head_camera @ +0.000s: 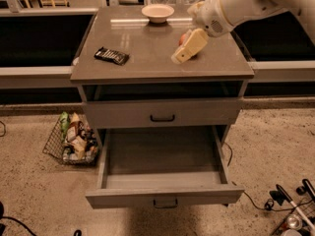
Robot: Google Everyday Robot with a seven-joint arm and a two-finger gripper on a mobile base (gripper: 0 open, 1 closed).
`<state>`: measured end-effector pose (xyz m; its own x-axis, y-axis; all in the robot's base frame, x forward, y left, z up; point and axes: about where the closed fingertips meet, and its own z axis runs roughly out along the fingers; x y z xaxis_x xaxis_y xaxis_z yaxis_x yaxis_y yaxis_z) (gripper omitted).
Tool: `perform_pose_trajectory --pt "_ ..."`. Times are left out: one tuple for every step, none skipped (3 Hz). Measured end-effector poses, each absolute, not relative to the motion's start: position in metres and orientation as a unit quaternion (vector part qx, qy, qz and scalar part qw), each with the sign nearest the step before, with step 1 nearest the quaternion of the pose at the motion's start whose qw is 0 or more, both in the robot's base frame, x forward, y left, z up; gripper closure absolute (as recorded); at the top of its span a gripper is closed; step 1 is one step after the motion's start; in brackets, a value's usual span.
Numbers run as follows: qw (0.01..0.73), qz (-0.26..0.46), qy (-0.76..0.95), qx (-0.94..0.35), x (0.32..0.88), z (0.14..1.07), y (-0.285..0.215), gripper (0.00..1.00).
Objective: Place rxbar chocolate into middle drawer
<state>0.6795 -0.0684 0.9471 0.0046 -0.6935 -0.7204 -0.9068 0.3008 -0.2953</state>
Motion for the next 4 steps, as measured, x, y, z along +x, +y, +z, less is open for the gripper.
perform_pose_trajectory --pt "0.43 0.144 0.679 -0.577 0.717 0.936 -0.03 0.0" --pt "0.454 0.158 0.675 -0.559 0.75 0.923 0.015 0.0" --pt "0.454 0.158 0.675 -0.559 0.75 0.923 0.015 0.0" --pt "0.466 0.193 0.671 -0.544 0.772 0.908 0.038 0.0"
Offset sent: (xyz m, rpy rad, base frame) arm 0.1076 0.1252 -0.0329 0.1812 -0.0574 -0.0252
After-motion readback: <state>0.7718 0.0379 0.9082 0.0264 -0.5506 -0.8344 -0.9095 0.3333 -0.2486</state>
